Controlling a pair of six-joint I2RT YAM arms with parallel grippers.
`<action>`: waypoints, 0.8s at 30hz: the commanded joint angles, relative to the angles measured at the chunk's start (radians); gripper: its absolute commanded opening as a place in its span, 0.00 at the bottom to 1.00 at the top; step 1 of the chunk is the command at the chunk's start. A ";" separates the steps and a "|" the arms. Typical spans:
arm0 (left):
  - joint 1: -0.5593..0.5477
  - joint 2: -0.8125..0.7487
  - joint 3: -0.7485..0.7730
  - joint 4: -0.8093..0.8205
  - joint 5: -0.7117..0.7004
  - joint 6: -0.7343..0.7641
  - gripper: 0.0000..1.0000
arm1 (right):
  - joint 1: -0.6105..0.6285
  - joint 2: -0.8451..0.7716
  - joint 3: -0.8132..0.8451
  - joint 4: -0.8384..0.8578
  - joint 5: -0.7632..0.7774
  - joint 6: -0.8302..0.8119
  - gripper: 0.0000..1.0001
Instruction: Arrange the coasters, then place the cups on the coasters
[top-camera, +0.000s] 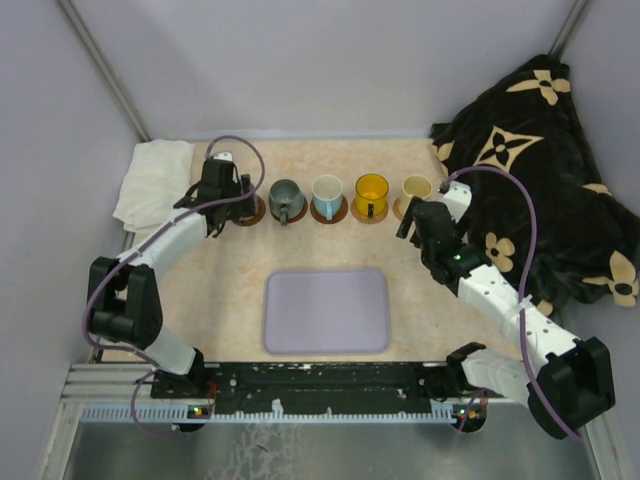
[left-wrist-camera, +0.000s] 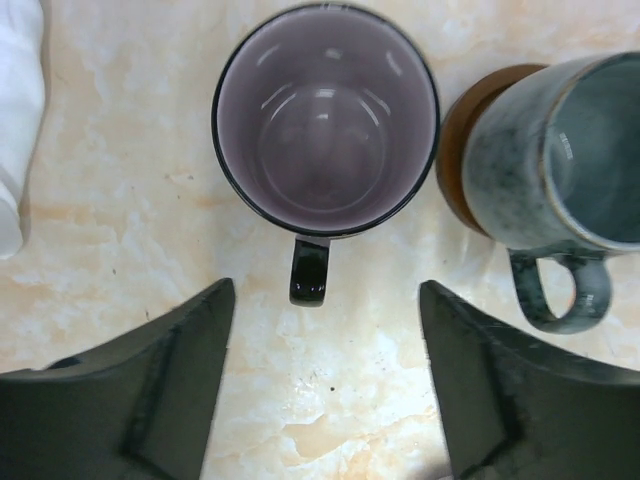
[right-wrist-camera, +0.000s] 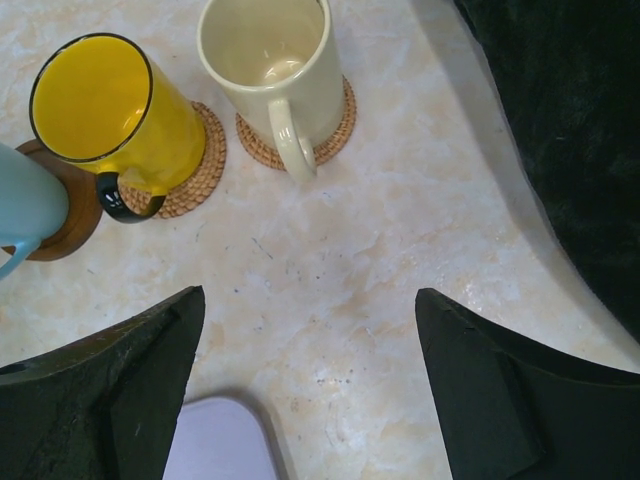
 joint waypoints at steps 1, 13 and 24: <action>0.006 -0.081 0.038 -0.019 0.025 -0.006 0.84 | -0.007 0.010 0.051 0.046 0.048 -0.037 0.97; 0.007 -0.277 -0.018 -0.091 -0.086 -0.020 0.99 | -0.194 0.000 0.069 0.032 0.020 -0.098 0.99; 0.007 -0.451 -0.091 -0.252 -0.231 -0.065 1.00 | -0.199 -0.173 -0.003 -0.089 0.083 -0.069 0.99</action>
